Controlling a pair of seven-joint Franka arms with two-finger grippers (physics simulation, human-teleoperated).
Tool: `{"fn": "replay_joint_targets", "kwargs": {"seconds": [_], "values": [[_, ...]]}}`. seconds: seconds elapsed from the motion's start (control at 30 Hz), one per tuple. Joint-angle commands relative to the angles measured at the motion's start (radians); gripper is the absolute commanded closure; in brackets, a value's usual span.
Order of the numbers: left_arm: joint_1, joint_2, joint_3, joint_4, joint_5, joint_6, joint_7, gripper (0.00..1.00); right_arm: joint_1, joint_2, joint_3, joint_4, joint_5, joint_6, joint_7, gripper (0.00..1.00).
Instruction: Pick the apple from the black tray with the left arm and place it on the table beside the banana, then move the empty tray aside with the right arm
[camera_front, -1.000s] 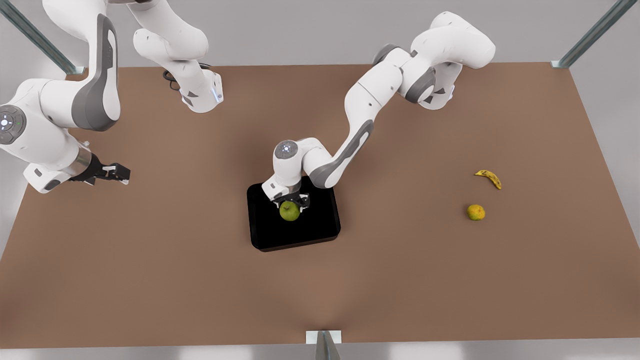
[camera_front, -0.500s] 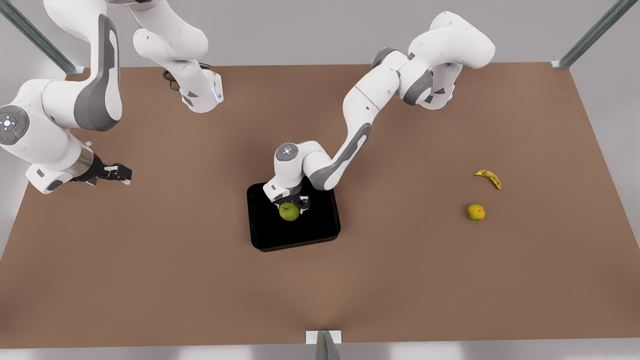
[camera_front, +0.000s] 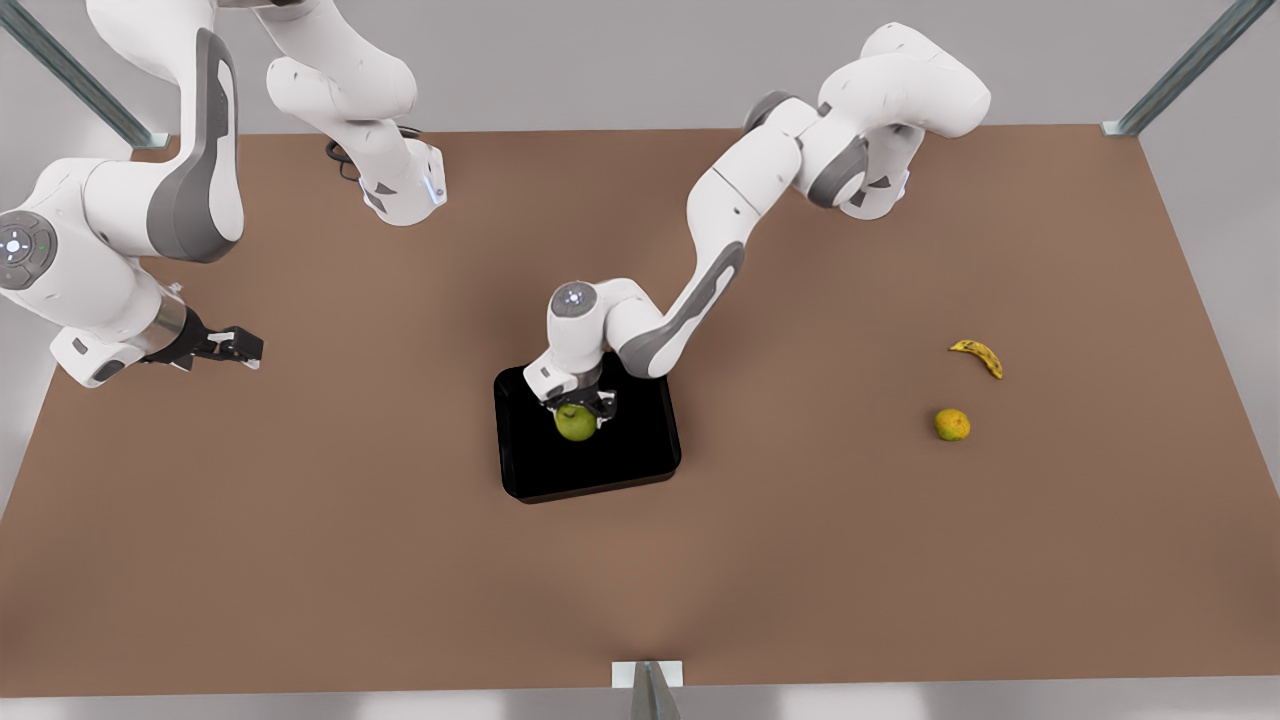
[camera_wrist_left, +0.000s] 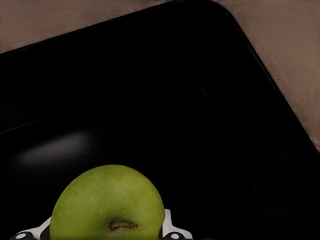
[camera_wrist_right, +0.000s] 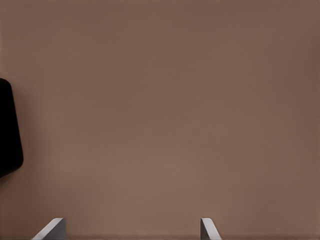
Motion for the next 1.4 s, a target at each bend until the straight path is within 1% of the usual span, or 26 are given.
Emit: {"fn": "replay_joint_targets", "kwargs": {"seconds": [0.0,0.1,0.27,0.37,0.5,0.6,0.63,0.7,0.73,0.83,0.87,0.93,1.0,1.03,1.07,1.13,1.2,1.27,1.3,1.37], "values": [[0.003,-0.019,-0.003,0.001,-0.009,-0.064,0.028,0.16,0.000,-0.001,-0.001,0.000,0.000,0.000,-0.001,0.00],[0.020,-0.075,-0.005,0.001,-0.063,-0.170,0.110,0.17,0.000,-0.002,-0.001,0.000,0.002,0.000,-0.001,0.00],[0.059,-0.148,-0.006,-0.007,-0.107,-0.266,0.189,0.17,0.000,-0.001,-0.001,0.000,0.000,0.000,-0.001,0.00],[0.124,-0.197,-0.006,-0.009,-0.164,-0.345,0.304,0.17,0.000,-0.001,-0.001,0.000,0.000,0.000,-0.001,0.00],[0.256,-0.244,-0.006,-0.010,-0.216,-0.426,0.535,0.17,0.004,0.010,0.004,0.000,-0.001,0.000,-0.001,0.00],[0.360,-0.266,-0.006,-0.027,-0.239,-0.435,0.696,0.17,0.003,0.018,0.050,0.007,0.010,-0.002,0.004,0.00],[0.403,-0.266,-0.006,-0.027,-0.250,-0.455,0.756,0.17,0.003,0.016,0.090,0.031,0.045,-0.046,0.005,0.00],[0.486,-0.263,-0.006,-0.035,-0.252,-0.455,0.863,0.17,0.004,0.016,0.154,0.151,0.048,-0.235,0.005,0.00],[0.520,-0.263,-0.006,-0.048,-0.264,-0.455,0.921,0.17,0.015,0.016,0.205,0.185,0.042,-0.306,0.007,0.00],[0.635,-0.266,-0.005,-0.087,-0.264,-0.472,1.102,0.17,0.018,0.013,0.318,0.191,0.062,-0.454,0.076,0.00],[0.667,-0.269,-0.005,-0.102,-0.264,-0.470,1.145,0.17,0.016,0.011,0.325,0.183,0.129,-0.464,0.104,0.00],[0.714,-0.304,-0.003,-0.196,-0.262,-0.467,1.217,0.17,0.010,-0.011,0.323,0.102,0.185,-0.438,0.209,0.00],[0.736,-0.350,0.000,-0.288,-0.255,-0.440,1.234,0.18,0.015,-0.019,0.323,-0.064,0.186,-0.260,0.213,0.00],[0.751,-0.376,0.001,-0.375,-0.255,-0.363,1.268,0.18,0.015,-0.053,0.326,-0.148,0.226,-0.166,0.214,0.00],[0.767,-0.384,0.004,-0.407,-0.252,-0.343,1.289,0.18,0.015,-0.053,0.328,-0.165,0.226,-0.140,0.268,0.00],[0.771,-0.395,0.035,-0.457,-0.216,-0.349,1.309,0.18,0.013,0.001,0.326,-0.165,0.228,-0.117,0.444,0.00],[0.771,-0.395,0.063,-0.472,-0.153,-0.354,1.331,0.18,0.012,0.057,0.319,-0.165,0.228,-0.093,0.582,0.00],[0.771,-0.395,0.087,-0.489,-0.152,-0.354,1.352,0.18,0.010,0.108,0.312,-0.156,0.223,-0.022,0.585,0.00],[0.771,-0.395,0.110,-0.489,-0.152,-0.354,1.392,0.18,0.010,0.131,0.291,-0.145,0.217,-0.022,0.588,0.00],[0.771,-0.401,0.123,-0.504,-0.152,-0.354,1.411,0.18,0.012,0.162,0.286,-0.138,0.211,-0.013,0.595,0.00]]}}
